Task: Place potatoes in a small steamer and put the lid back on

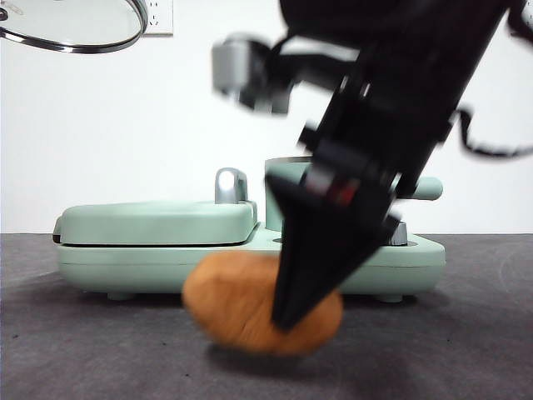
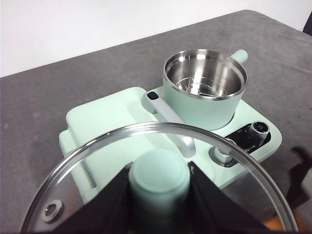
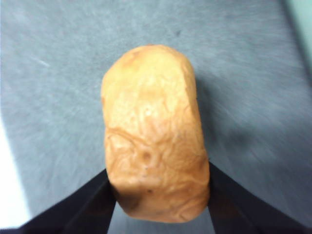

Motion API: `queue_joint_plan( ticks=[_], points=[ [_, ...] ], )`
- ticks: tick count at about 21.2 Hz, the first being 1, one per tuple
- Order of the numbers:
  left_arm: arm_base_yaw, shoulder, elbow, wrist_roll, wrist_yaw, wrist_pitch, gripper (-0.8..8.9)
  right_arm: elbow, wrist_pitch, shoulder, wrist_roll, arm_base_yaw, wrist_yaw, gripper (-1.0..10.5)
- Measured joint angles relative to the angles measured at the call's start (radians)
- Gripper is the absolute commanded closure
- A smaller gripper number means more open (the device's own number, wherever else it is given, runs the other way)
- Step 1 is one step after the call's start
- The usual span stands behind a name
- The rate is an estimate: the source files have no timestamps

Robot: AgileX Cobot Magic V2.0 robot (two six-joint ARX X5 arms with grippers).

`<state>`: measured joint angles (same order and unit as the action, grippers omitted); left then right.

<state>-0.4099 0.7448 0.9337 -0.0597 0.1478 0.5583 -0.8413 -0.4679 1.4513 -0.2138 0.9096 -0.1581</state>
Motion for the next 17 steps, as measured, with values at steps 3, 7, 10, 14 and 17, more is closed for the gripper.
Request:
queue_joint_plan(
  ticks=[3,7,10,14,17],
  points=[
    [0.000,0.000,0.000,0.000,0.000,0.000,8.04,-0.083,-0.162,-0.122,0.054,0.000,0.063,7.3],
    [0.000,0.000,0.000,0.000,0.000,0.000,8.04,-0.286,-0.441,-0.192,0.120,-0.029,0.155,7.3],
    [0.000,0.000,0.000,0.000,0.000,0.000,8.04,-0.475,-0.559,-0.183,0.136,-0.112,0.159,7.3],
    [0.000,0.000,0.000,0.000,0.000,0.000,8.04,-0.630,-0.564,-0.162,0.143,-0.216,0.159,7.3],
    [0.000,0.000,0.000,0.000,0.000,0.000,8.04,-0.720,-0.585,-0.114,0.143,-0.291,0.158,7.3]
  ],
)
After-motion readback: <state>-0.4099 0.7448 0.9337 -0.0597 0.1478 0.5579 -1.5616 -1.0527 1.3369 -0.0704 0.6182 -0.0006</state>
